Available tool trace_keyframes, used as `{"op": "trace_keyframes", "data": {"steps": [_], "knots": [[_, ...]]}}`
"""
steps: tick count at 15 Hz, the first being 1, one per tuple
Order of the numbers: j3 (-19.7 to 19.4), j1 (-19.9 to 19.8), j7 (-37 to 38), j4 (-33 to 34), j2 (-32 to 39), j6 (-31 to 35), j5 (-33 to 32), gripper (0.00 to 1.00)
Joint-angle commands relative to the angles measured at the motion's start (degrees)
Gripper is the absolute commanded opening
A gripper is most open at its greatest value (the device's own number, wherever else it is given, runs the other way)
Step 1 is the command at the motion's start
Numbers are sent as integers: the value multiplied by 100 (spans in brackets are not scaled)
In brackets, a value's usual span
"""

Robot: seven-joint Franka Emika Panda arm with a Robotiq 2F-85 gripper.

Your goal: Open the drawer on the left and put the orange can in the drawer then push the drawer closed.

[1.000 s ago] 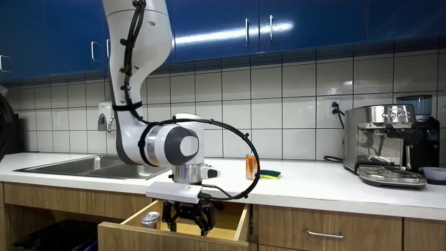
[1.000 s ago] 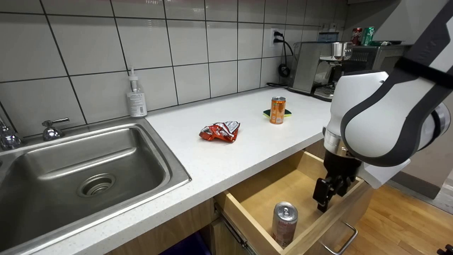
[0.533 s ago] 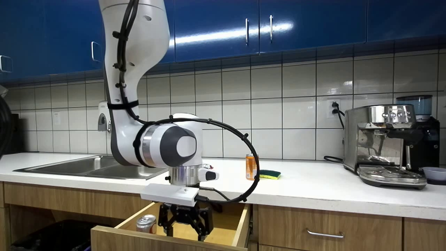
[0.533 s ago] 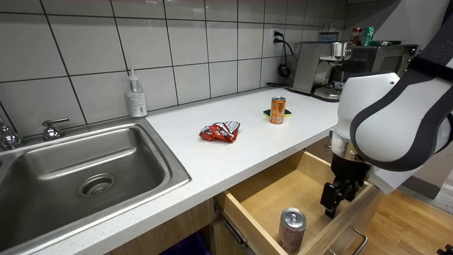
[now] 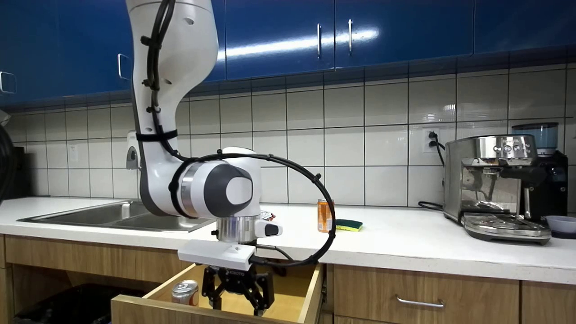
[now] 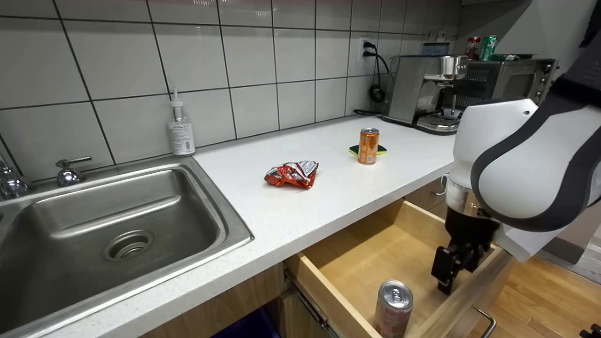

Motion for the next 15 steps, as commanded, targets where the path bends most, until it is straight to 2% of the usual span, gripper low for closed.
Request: {"op": "trace_keyframes", "data": {"steps": [1,11,15], "knots": [[-41,-2,169,-216,-205,-98,-80,100],[-65,-9,189,-142,-277,-128,-82,100],[-287,85,438,-114,-482,12,-304,100]]}}
